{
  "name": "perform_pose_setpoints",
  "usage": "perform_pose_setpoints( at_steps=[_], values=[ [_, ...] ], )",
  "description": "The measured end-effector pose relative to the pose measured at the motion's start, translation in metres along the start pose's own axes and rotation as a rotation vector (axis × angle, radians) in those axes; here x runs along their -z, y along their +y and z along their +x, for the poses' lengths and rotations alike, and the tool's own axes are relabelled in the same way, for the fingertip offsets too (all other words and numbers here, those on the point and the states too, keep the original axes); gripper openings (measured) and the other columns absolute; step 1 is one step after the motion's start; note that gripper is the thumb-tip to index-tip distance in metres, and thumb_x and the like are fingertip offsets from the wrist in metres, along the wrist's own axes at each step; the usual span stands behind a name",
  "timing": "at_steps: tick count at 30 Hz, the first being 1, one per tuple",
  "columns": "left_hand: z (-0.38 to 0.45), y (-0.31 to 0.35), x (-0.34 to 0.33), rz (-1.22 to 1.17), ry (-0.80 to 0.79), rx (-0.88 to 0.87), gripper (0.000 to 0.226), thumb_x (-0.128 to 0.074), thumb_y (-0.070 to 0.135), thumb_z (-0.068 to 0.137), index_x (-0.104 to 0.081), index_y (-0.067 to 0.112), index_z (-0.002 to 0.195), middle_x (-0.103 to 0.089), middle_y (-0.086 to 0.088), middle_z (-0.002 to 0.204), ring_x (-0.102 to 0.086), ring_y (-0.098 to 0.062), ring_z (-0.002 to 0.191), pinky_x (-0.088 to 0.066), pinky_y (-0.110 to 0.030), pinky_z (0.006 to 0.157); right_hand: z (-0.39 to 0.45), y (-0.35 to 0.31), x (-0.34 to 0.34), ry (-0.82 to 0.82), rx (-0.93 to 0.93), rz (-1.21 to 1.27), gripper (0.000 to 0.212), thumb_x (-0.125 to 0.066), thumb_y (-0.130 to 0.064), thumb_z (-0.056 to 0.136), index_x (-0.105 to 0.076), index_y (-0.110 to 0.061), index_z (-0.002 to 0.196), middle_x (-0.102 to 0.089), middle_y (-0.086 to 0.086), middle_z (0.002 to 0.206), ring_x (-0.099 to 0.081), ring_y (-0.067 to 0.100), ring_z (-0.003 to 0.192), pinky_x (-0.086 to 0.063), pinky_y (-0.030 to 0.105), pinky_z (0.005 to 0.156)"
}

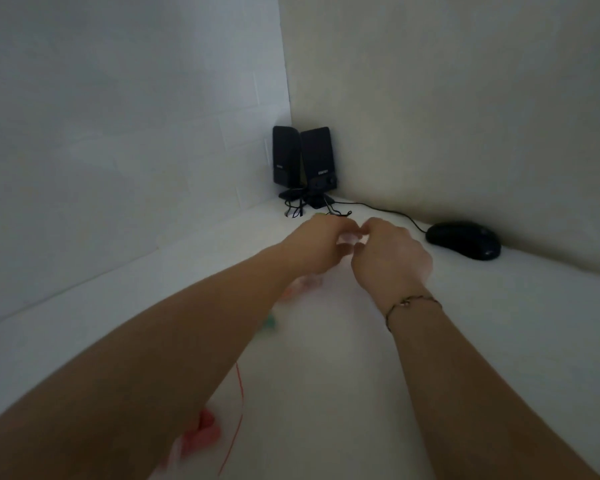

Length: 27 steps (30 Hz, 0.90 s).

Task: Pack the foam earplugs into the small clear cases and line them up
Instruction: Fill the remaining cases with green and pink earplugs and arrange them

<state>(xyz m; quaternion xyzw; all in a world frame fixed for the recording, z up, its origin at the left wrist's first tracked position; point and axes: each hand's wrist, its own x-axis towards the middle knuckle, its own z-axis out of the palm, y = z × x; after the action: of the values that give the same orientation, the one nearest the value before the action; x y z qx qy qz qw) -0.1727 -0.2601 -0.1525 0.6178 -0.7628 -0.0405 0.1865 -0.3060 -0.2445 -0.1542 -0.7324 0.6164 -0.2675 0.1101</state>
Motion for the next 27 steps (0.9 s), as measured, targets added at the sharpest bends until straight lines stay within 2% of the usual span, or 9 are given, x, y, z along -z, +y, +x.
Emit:
perform_pose_setpoints(
  at_steps=[2, 6, 9, 12, 15, 18, 21, 24, 27],
  values=[
    [-0.013, 0.002, 0.017, -0.072, 0.066, -0.016, 0.019, -0.056, 0.009, 0.092, -0.068, 0.009, 0.107, -0.071, -0.004, 0.098, -0.064, -0.017, 0.089, -0.048, -0.03, 0.078, 0.001, -0.005, -0.001, 0.056, 0.054, 0.079, 0.024, -0.05, -0.029, 0.093, -0.059, -0.032, 0.115, -0.066, 0.0, 0.113, -0.061, 0.027, 0.102, -0.045, 0.031, 0.078],
    [-0.057, -0.004, 0.051, -0.465, 0.178, 0.115, 0.016, -0.057, 0.011, 0.095, -0.067, 0.015, 0.107, -0.072, -0.004, 0.086, -0.069, -0.02, 0.082, -0.058, -0.037, 0.076, -0.008, -0.023, -0.001, 0.181, 0.255, 0.252, 0.018, -0.057, -0.038, 0.093, -0.068, -0.036, 0.106, -0.071, -0.011, 0.102, -0.065, 0.018, 0.089, -0.053, 0.034, 0.077],
    [-0.102, -0.015, 0.074, -0.568, 0.172, 0.167, 0.023, -0.06, 0.019, 0.095, -0.07, 0.013, 0.115, -0.074, -0.007, 0.098, -0.068, -0.024, 0.096, -0.057, -0.031, 0.079, -0.031, -0.043, -0.003, 0.221, 0.476, 0.269, 0.016, -0.06, -0.045, 0.091, -0.071, -0.037, 0.099, -0.07, -0.015, 0.093, -0.057, 0.007, 0.07, -0.046, 0.026, 0.067],
    [-0.156, -0.024, 0.094, -0.786, 0.108, 0.214, 0.028, -0.052, 0.015, 0.099, -0.065, 0.008, 0.123, -0.071, -0.008, 0.112, -0.066, -0.019, 0.108, -0.053, -0.027, 0.087, -0.062, -0.064, -0.007, 0.27, 0.69, 0.354, 0.008, -0.066, -0.038, 0.088, -0.072, -0.033, 0.091, -0.071, -0.015, 0.086, -0.059, 0.005, 0.059, -0.051, 0.029, 0.06],
    [-0.208, -0.028, 0.107, -0.933, 0.204, 0.206, 0.029, -0.058, 0.014, 0.089, -0.066, 0.009, 0.117, -0.073, -0.006, 0.108, -0.068, -0.019, 0.104, -0.052, -0.027, 0.088, -0.096, -0.083, -0.006, 0.322, 0.872, 0.445, 0.01, -0.065, -0.036, 0.088, -0.071, -0.029, 0.091, -0.07, -0.016, 0.087, -0.061, 0.003, 0.059, -0.049, 0.024, 0.055],
    [-0.247, -0.033, 0.112, -1.06, 0.284, 0.199, 0.033, -0.071, 0.003, 0.079, -0.067, 0.008, 0.112, -0.073, -0.01, 0.103, -0.068, -0.025, 0.099, -0.054, -0.035, 0.09, -0.124, -0.099, -0.002, 0.328, 1.029, 0.438, 0.021, -0.068, -0.039, 0.087, -0.072, -0.026, 0.103, -0.07, -0.013, 0.091, -0.062, 0.005, 0.064, -0.048, 0.023, 0.054],
    [-0.27, -0.04, 0.108, -1.146, 0.334, 0.177, 0.037, -0.08, 0.016, 0.073, -0.069, 0.01, 0.108, -0.072, -0.011, 0.1, -0.068, -0.023, 0.095, -0.054, -0.032, 0.084, -0.138, -0.107, -0.003, 0.35, 1.115, 0.389, 0.02, -0.067, -0.037, 0.089, -0.074, -0.022, 0.099, -0.072, -0.009, 0.089, -0.062, 0.007, 0.066, -0.046, 0.021, 0.055],
    [-0.281, -0.046, 0.098, -1.52, 0.245, 0.122, 0.055, -0.075, 0.035, 0.079, -0.062, 0.001, 0.121, -0.067, -0.018, 0.115, -0.065, -0.027, 0.106, -0.052, -0.035, 0.093, -0.147, -0.108, -0.005, 0.246, 1.03, 0.559, 0.022, -0.066, -0.035, 0.087, -0.072, -0.018, 0.099, -0.072, -0.007, 0.082, -0.06, 0.005, 0.066, -0.047, 0.021, 0.058],
    [-0.287, -0.045, 0.092, -1.689, 0.138, 0.079, 0.059, -0.069, 0.029, 0.086, -0.052, -0.002, 0.133, -0.058, -0.025, 0.129, -0.06, -0.032, 0.115, -0.05, -0.037, 0.099, -0.15, -0.11, -0.01, 0.169, 1.049, 0.614, 0.025, -0.065, -0.034, 0.085, -0.071, -0.017, 0.102, -0.071, -0.009, 0.104, -0.061, 0.0, 0.084, -0.047, 0.014, 0.072]
  ],
)
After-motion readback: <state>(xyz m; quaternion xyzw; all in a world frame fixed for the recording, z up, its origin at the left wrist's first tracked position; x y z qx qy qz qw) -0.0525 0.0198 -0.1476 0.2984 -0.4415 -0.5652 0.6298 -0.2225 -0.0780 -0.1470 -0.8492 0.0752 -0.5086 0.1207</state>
